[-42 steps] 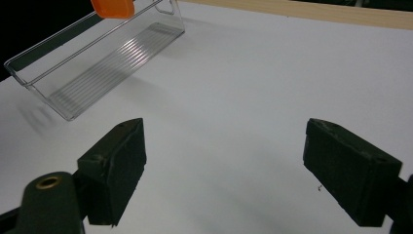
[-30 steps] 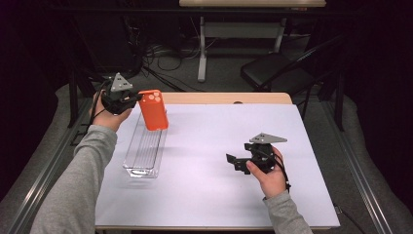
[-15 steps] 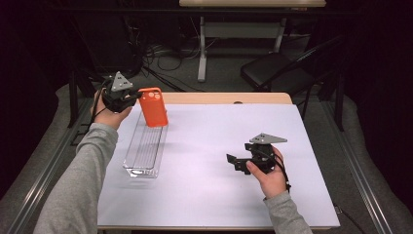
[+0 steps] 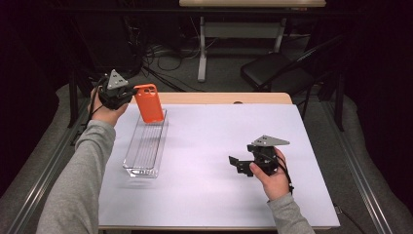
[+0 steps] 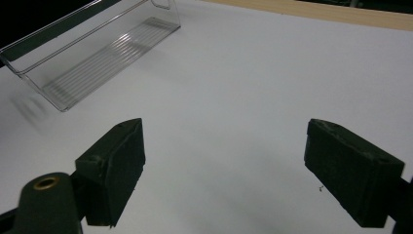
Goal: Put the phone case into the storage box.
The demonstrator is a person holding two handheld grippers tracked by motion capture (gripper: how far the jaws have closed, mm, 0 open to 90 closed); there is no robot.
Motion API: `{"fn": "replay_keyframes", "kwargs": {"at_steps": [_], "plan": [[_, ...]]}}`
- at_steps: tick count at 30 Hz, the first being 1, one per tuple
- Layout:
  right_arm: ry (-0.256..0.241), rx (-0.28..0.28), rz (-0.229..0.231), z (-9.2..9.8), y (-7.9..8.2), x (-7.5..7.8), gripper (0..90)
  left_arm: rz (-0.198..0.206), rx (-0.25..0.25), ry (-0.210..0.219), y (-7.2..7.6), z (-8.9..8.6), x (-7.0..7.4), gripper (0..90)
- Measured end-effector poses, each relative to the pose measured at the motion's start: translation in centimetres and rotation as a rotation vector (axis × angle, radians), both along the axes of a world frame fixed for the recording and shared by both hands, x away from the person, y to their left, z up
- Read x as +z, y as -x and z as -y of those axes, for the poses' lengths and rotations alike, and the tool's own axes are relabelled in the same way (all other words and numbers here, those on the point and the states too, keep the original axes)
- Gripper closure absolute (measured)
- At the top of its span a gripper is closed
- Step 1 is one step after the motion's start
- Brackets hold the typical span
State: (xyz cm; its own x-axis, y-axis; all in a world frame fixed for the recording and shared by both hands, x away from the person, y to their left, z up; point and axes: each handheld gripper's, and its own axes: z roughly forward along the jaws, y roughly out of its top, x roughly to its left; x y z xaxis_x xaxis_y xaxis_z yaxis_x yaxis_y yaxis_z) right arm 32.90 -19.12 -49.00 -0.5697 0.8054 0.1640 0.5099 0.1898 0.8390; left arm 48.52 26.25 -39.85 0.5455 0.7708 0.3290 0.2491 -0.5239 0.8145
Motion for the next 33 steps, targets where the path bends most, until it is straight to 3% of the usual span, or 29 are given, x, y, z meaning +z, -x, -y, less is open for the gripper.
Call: {"fn": "replay_keyframes", "kwargs": {"at_steps": [15,24,33], "plan": [[-0.014,-0.042,0.019,1.7,0.9,-0.4,12.0,0.015,-0.002,-0.042,-1.0,-0.3,-1.0,81.2],[-0.035,-0.070,0.040,2.6,1.8,-0.9,7.1,0.028,-0.003,-0.041,-1.4,-0.5,-1.3,81.2],[-0.022,-0.077,0.016,3.2,2.6,-2.1,0.0,0.034,-0.014,-0.052,-1.9,-0.3,-1.9,81.2]]}}
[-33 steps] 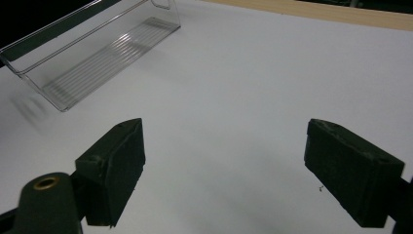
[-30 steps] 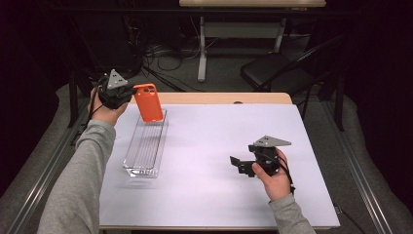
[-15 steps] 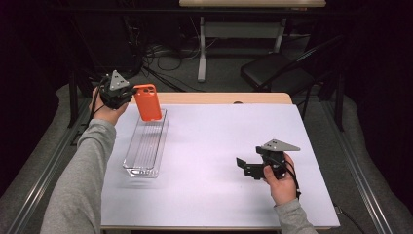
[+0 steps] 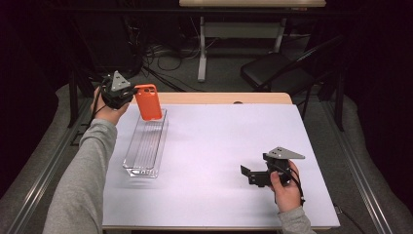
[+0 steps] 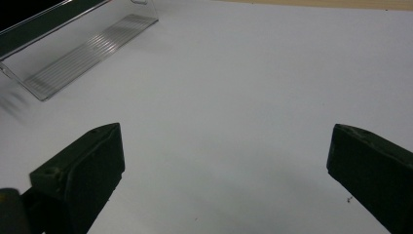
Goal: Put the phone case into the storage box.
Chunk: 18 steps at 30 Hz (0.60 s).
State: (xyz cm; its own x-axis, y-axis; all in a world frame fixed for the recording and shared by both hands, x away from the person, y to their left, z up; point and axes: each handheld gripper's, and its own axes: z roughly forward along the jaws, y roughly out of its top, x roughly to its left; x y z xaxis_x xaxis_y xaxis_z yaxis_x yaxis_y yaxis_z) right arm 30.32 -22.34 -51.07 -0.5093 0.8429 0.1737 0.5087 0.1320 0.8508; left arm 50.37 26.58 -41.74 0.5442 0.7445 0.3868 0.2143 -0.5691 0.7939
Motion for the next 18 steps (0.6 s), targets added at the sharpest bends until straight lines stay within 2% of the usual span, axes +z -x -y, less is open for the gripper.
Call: {"fn": "replay_keyframes", "kwargs": {"at_steps": [7,18], "plan": [[0.007,0.000,-0.003,0.0,0.0,-0.4,0.0,-0.005,-0.019,-0.009,-0.4,0.1,-0.7,81.2],[0.020,0.003,-0.013,-0.2,0.1,-0.9,0.0,-0.002,-0.028,-0.045,-0.8,0.2,-1.4,81.3]]}}
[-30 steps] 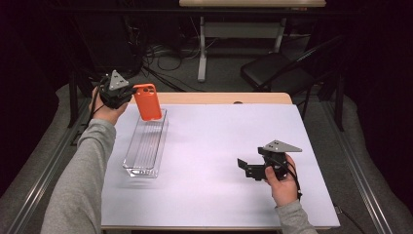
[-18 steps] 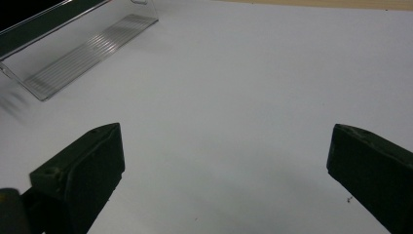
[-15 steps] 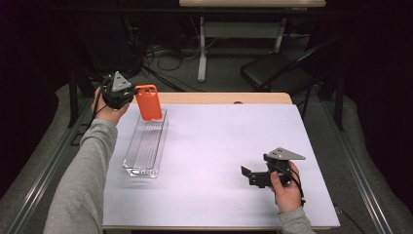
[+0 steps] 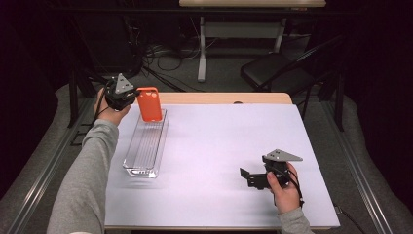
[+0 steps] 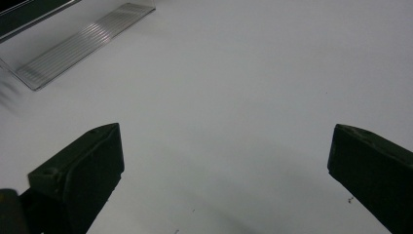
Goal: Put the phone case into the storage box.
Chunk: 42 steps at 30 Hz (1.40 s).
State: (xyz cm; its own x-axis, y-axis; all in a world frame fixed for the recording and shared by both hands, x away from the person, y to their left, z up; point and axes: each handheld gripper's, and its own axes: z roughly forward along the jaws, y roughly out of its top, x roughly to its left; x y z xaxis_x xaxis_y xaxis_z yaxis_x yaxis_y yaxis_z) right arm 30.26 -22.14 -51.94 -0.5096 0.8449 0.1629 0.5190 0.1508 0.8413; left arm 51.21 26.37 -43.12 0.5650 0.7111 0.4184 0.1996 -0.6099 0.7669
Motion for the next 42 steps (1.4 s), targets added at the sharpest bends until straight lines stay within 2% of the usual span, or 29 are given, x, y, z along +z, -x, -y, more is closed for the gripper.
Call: {"fn": "replay_keyframes", "kwargs": {"at_steps": [24,33,42], "plan": [[-0.004,0.009,-0.003,0.3,-0.1,-0.2,0.0,0.007,-0.042,-0.061,-0.7,1.9,-2.0,81.2],[-0.003,0.012,-0.008,0.2,-0.1,-0.3,0.0,0.025,-0.046,-0.084,-0.7,2.0,-2.3,81.2],[-0.001,0.015,-0.009,0.2,-0.1,-0.3,0.0,0.034,-0.051,-0.088,-0.8,1.9,-2.4,81.2]]}}
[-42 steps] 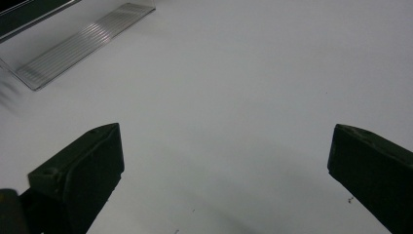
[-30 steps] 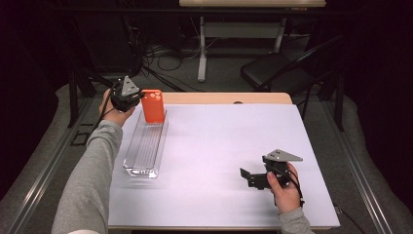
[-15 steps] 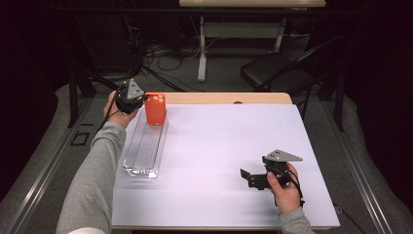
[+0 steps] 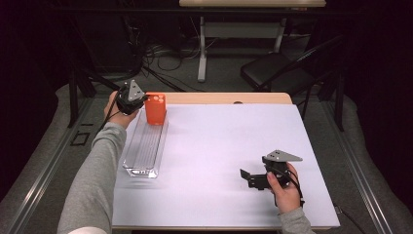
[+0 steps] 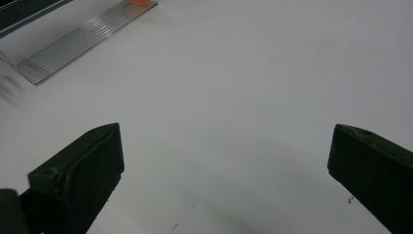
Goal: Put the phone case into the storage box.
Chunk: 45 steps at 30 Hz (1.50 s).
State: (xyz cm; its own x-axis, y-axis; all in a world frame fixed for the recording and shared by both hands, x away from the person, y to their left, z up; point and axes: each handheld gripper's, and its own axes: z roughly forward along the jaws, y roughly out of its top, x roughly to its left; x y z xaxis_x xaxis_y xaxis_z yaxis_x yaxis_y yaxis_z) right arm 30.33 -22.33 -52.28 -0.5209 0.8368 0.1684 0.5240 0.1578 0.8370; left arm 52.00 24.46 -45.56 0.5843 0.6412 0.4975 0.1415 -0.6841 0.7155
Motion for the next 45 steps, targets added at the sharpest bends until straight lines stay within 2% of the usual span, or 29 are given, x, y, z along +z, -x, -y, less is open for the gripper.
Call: {"fn": "replay_keyframes", "kwargs": {"at_steps": [18,27,45], "plan": [[-0.003,0.007,-0.006,0.0,0.0,-0.1,0.0,-0.012,0.037,0.006,-0.4,-0.7,-0.3,80.4],[-0.004,0.012,-0.009,0.0,-0.1,-0.2,0.0,-0.017,0.054,0.024,-0.5,-1.2,-0.5,79.7],[-0.004,0.013,-0.014,0.0,-0.1,-0.3,0.0,-0.019,0.067,0.050,-0.6,-0.9,-0.6,74.9]]}}
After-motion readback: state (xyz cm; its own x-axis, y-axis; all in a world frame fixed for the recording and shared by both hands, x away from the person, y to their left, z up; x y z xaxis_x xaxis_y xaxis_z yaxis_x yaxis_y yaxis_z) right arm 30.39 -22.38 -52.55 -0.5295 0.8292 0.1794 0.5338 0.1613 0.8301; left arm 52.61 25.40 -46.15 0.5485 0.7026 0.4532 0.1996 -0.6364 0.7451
